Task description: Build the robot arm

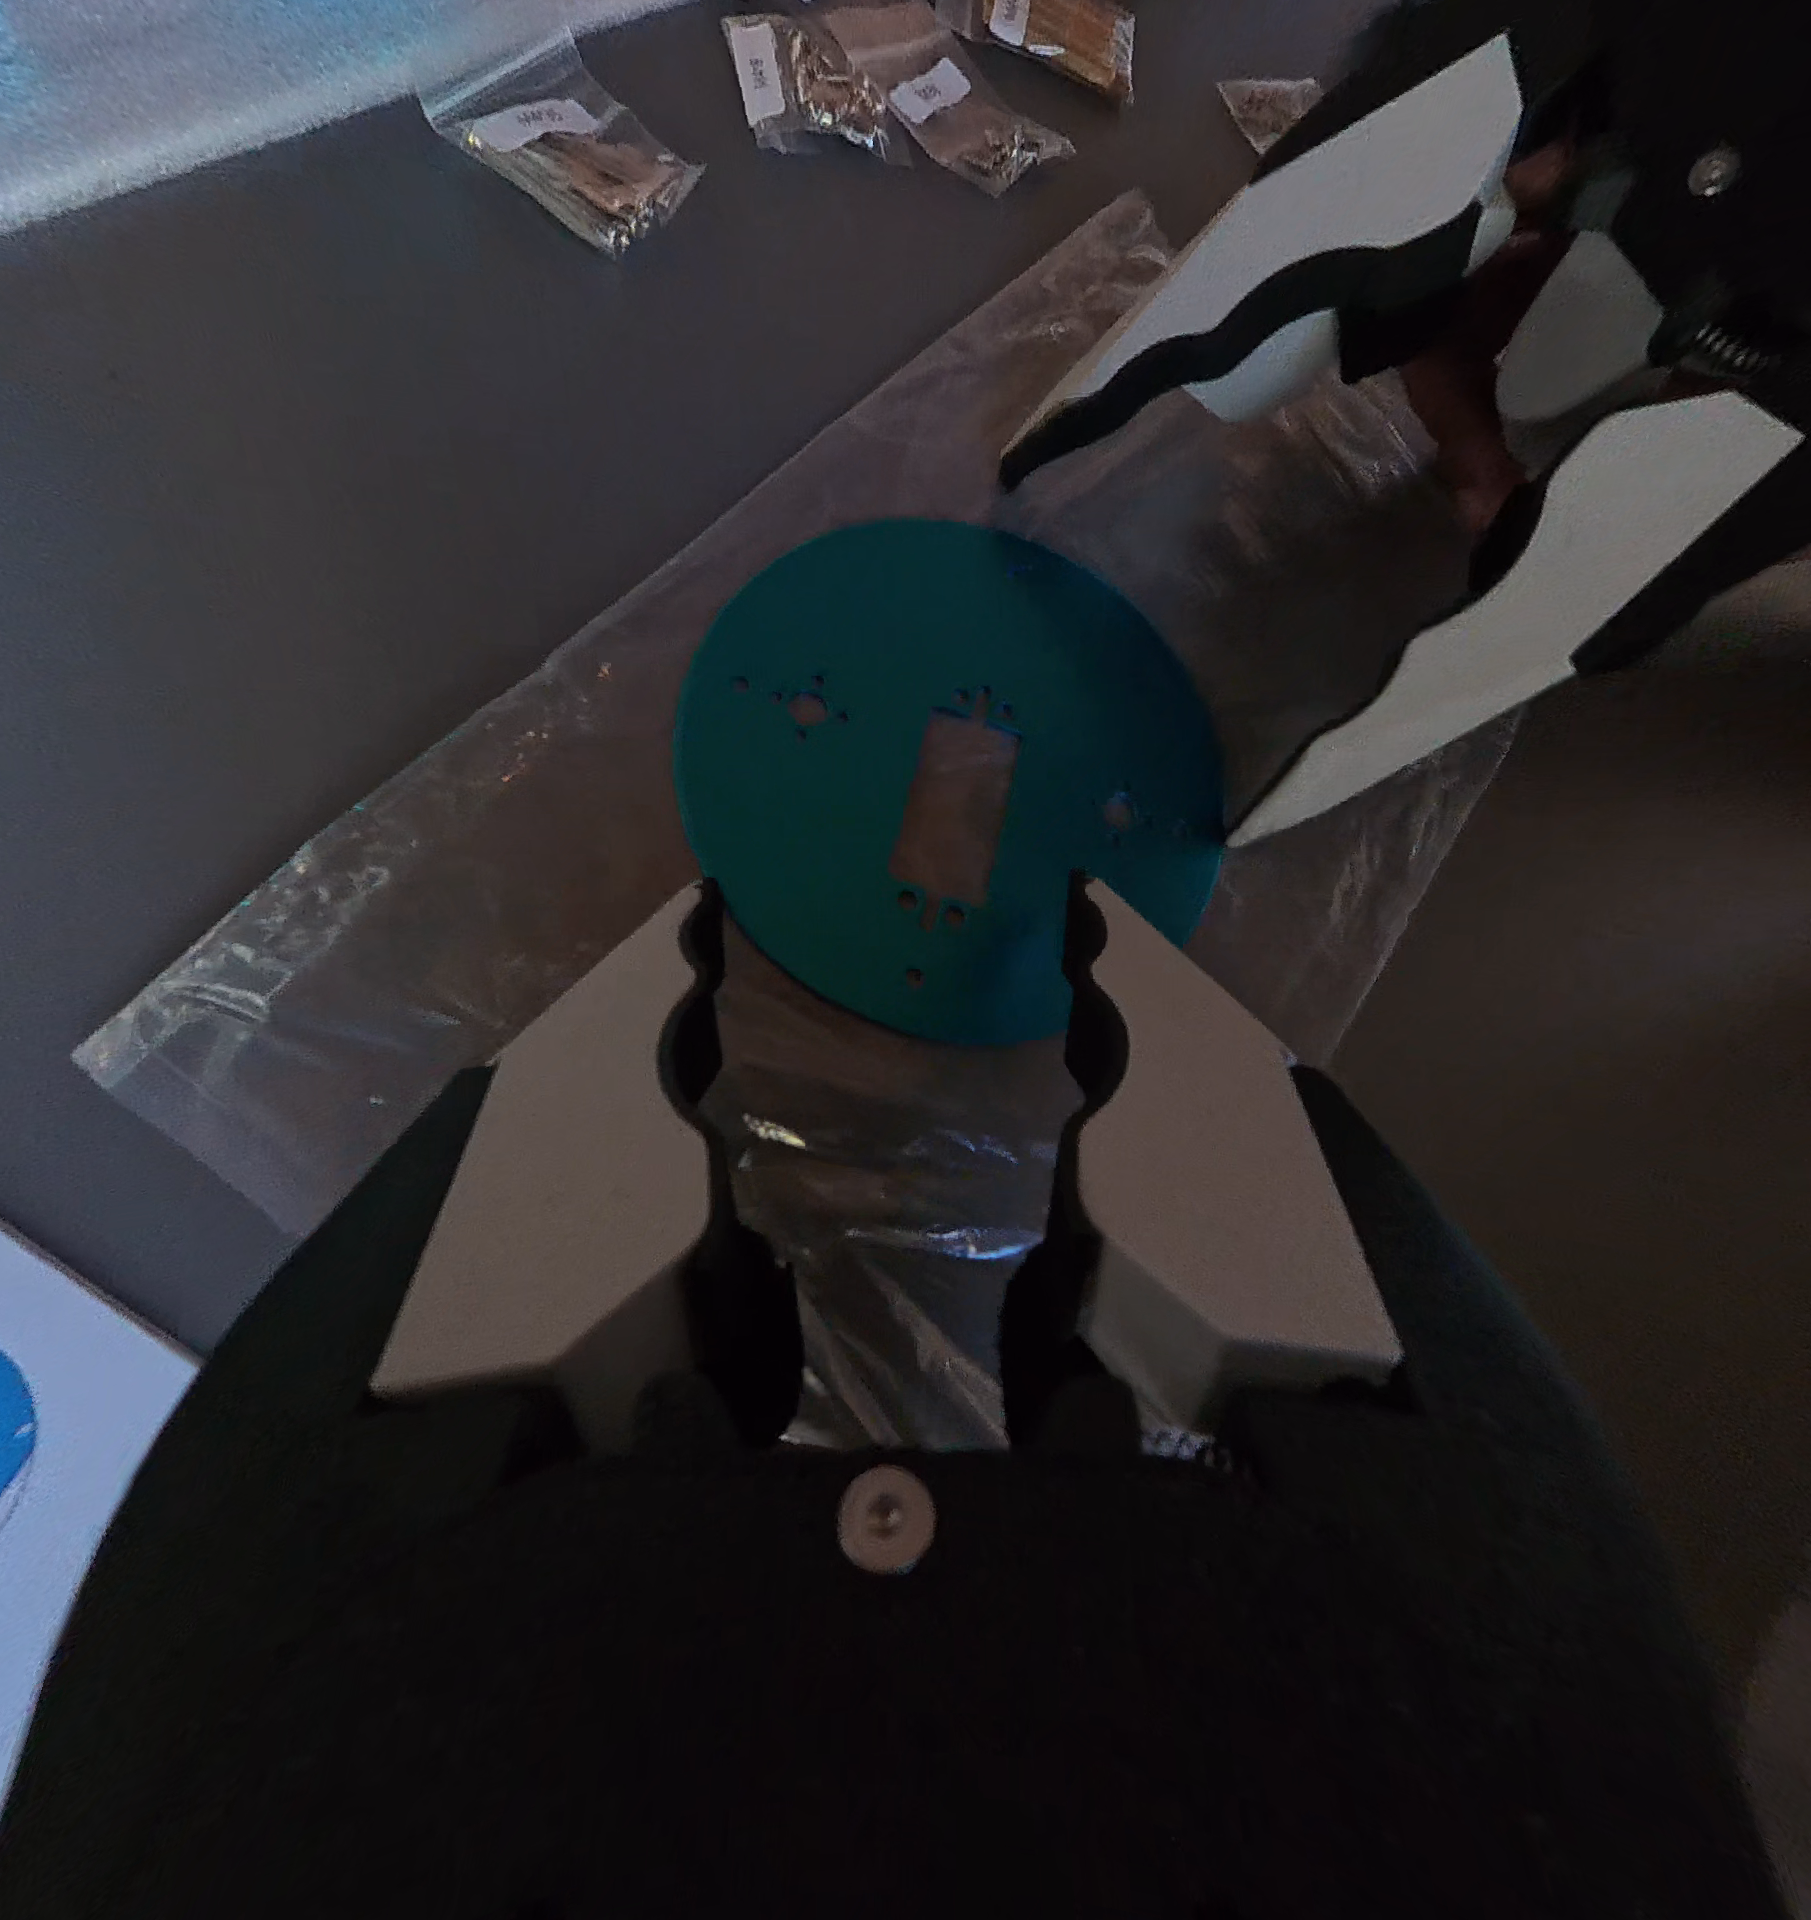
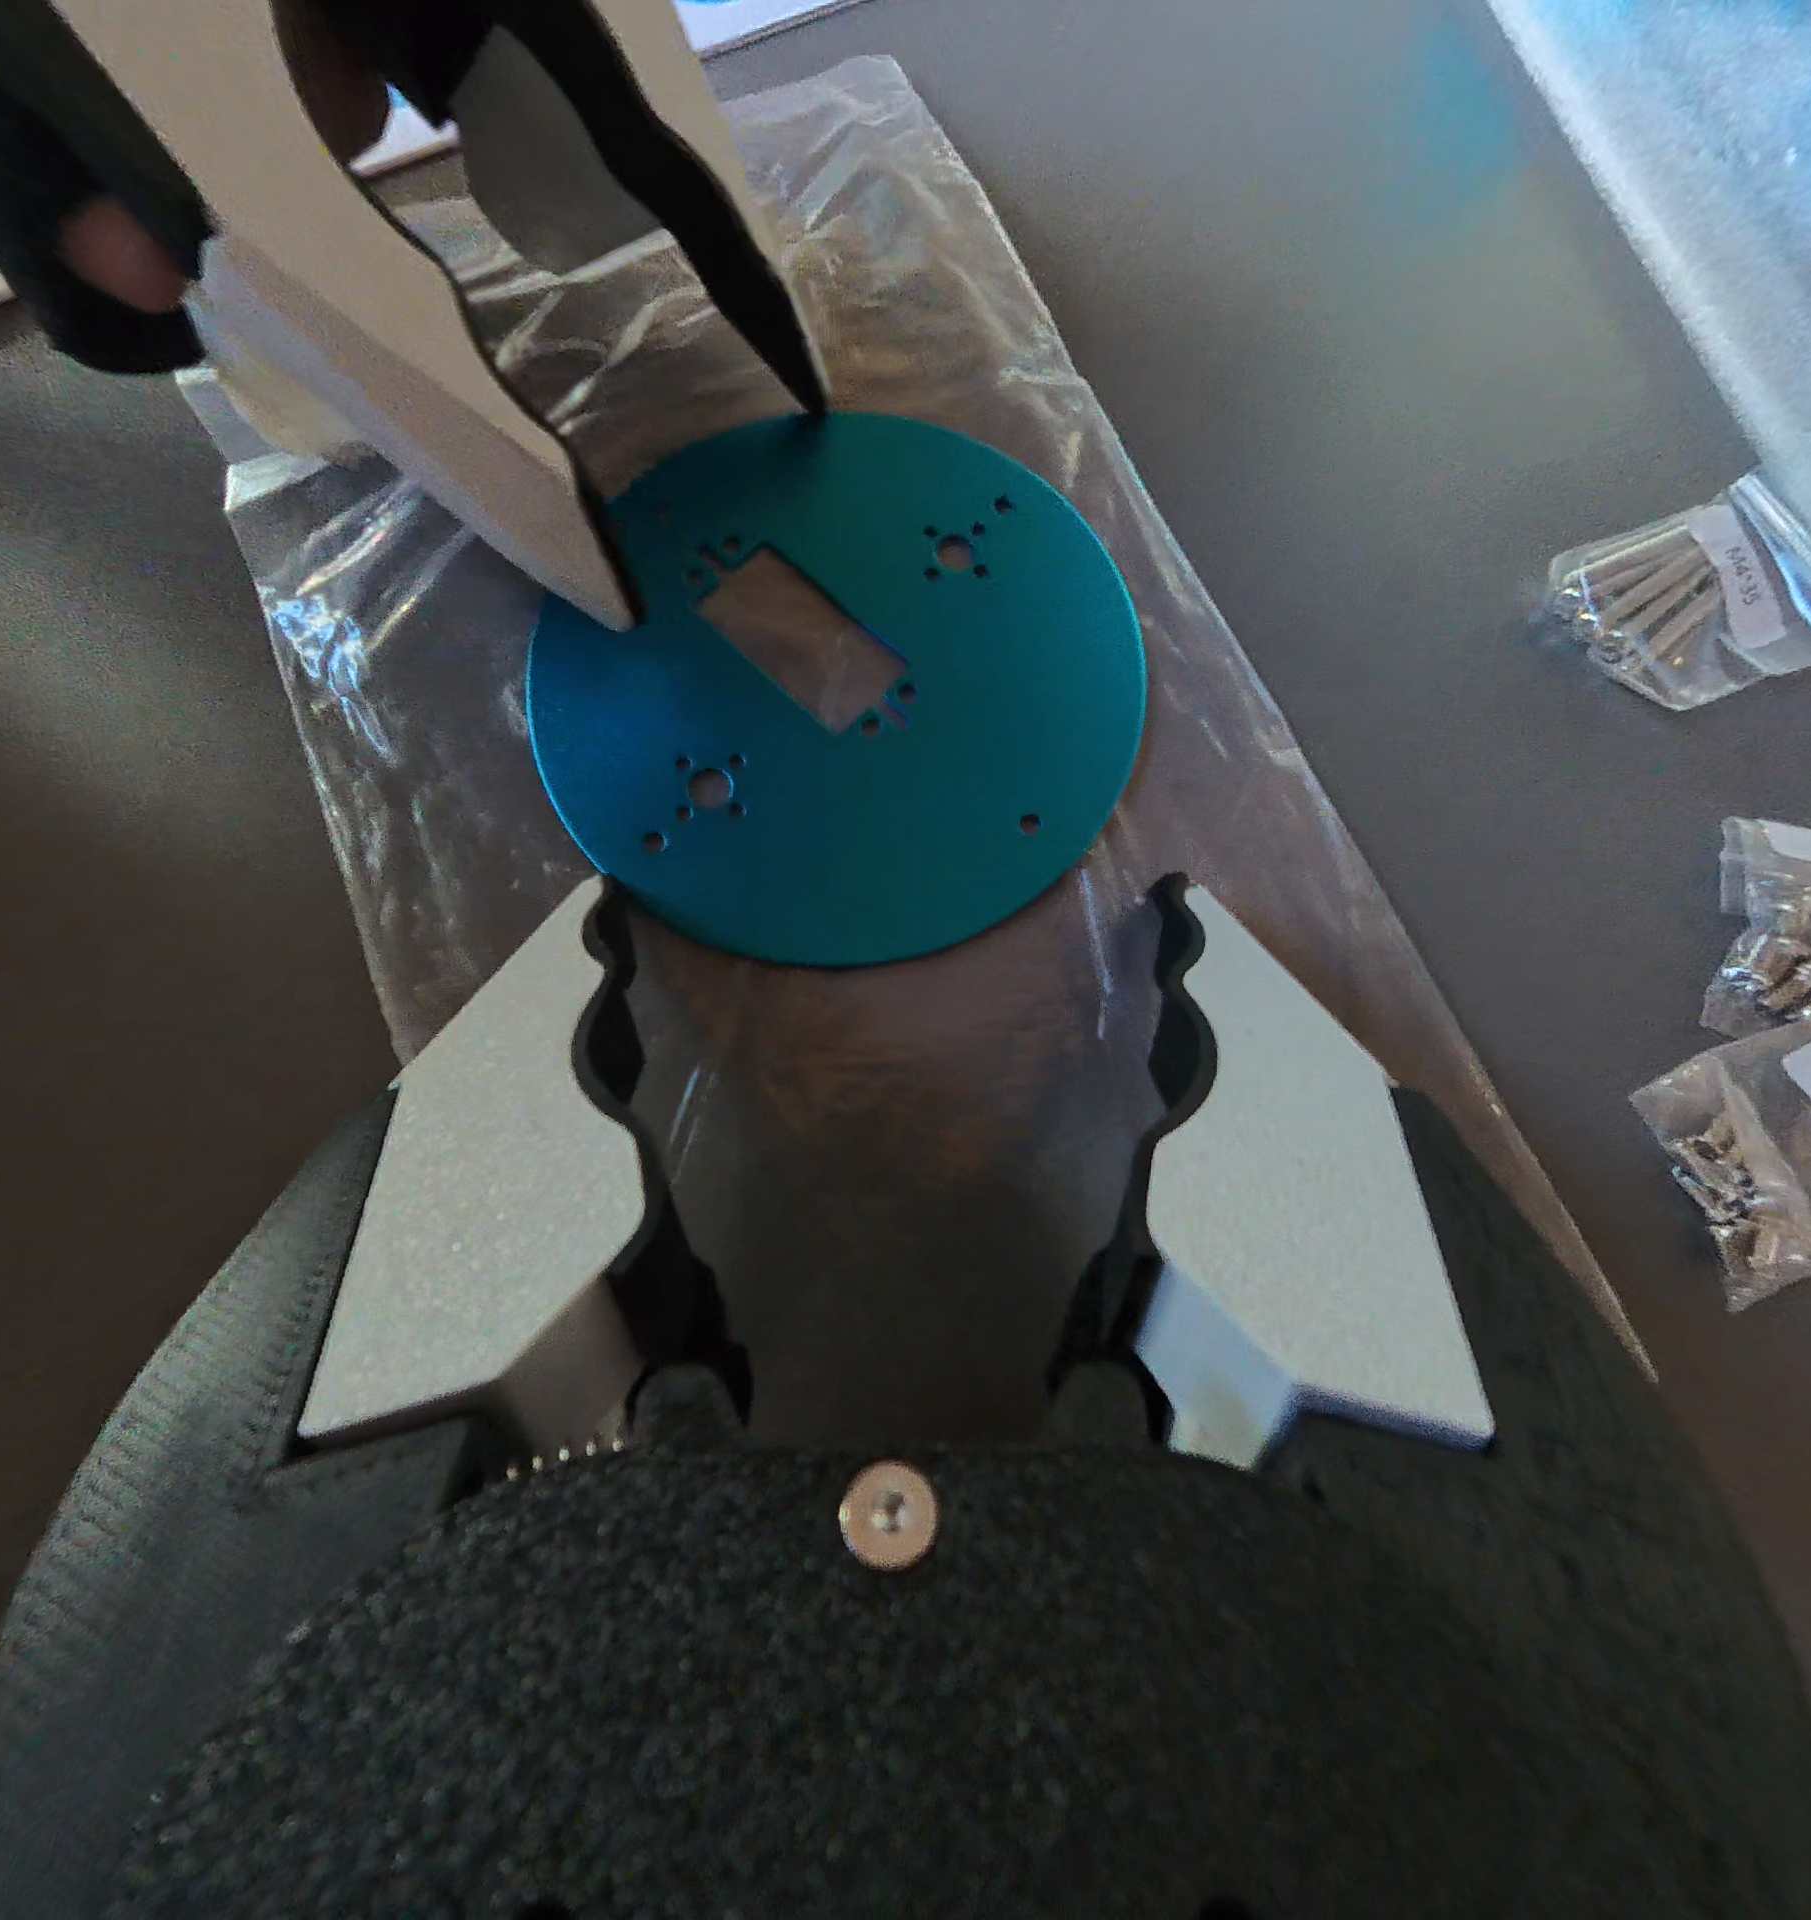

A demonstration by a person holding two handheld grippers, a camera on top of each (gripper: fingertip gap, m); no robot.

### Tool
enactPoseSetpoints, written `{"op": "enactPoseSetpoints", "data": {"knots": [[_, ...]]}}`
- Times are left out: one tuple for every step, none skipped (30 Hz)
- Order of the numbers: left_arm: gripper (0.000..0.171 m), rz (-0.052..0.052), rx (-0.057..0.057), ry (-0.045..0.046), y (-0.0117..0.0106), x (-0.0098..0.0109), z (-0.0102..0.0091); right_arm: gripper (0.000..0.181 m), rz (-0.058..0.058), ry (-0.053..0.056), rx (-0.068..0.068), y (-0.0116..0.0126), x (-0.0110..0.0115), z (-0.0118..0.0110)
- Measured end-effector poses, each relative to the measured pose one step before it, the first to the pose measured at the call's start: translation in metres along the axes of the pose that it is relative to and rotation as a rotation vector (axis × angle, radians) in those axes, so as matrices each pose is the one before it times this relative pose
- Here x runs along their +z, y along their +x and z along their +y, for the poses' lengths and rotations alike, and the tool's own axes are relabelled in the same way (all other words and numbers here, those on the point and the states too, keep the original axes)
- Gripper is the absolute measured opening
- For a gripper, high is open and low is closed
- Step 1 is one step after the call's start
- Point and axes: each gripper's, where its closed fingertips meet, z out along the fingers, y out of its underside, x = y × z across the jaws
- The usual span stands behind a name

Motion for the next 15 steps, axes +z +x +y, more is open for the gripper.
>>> {"op": "enactPoseSetpoints", "data": {"knots": [[0.066, 0.0017, -0.0067, -0.00343, 0.00151, -0.00256, 0.00225, 0.099, 0.0037, 0.0003, 0.0038, 0.00190, -0.00085, 0.00084], [0.065, 0.0041, -0.0043, -0.00319, 0.00144, -0.00277, 0.00265, 0.098, 0.0026, 0.0018, 0.0035, 0.00161, -0.00100, 0.00074], [0.065, 0.0070, -0.0053, -0.00067, 0.00147, -0.00282, 0.00253, 0.095, 0.0027, 0.0028, 0.0032, 0.00150, -0.00112, 0.00063], [0.065, 0.0116, -0.0098, 0.00403, 0.00159, -0.00280, 0.00201, 0.092, 0.0026, 0.0029, 0.0024, 0.00129, -0.00100, 0.00050], [0.064, 0.0089, -0.0106, 0.00753, 0.00062, -0.00310, 0.00135, 0.091, -0.0011, 0.0032, 0.0010, 0.00028, -0.00065, -0.00001], [0.065, -0.0052, -0.0108, 0.01377, -0.00190, -0.00495, 0.00087, 0.093, -0.0045, 0.0049, -0.0023, -0.00106, -0.00072, -0.00065], [0.065, -0.0201, -0.0078, 0.02247, -0.00412, -0.00756, 0.00071, 0.097, 0.0072, 0.0047, -0.0036, 0.00040, -0.00075, -0.00089], [0.065, -0.0227, -0.0023, 0.02986, -0.00389, -0.01022, 0.00085, 0.099, 0.0086, 0.0034, -0.0062, 0.00065, -0.00111, -0.00075], [0.065, -0.0238, 0.0024, 0.03861, -0.00324, -0.01256, 0.00059, 0.100, 0.0083, 0.0057, -0.0065, 0.00060, -0.00158, -0.00146], [0.065, -0.0316, 0.0073, 0.04650, -0.00334, -0.01459, 0.00042, 0.099, 0.0067, 0.0132, -0.0045, 0.00010, -0.00236, -0.00324], [0.064, -0.0452, 0.0131, 0.04881, -0.00471, -0.01626, 0.00090, 0.098, 0.0034, 0.0236, -0.0032, -0.00070, -0.00320, -0.00553], [0.064, -0.0596, 0.0163, 0.04886, -0.00663, -0.01781, 0.00107, 0.095, 0.0020, 0.0316, -0.0013, -0.00130, -0.00349, -0.00698], [0.064, -0.0670, 0.0142, 0.04756, -0.00802, -0.01853, 0.00159, 0.091, 0.0012, 0.0337, 0.0029, -0.00174, -0.00330, -0.00717], [0.063, -0.0595, 0.0071, 0.03090, -0.00799, -0.01812, 0.00400, 0.086, -0.0048, 0.0330, 0.0073, -0.00314, -0.00263, -0.00700], [0.063, -0.0457, -0.0046, 0.00639, -0.00664, -0.01674, 0.00679, 0.081, -0.0123, 0.0340, 0.0102, -0.00493, -0.00159, -0.00709]]}}
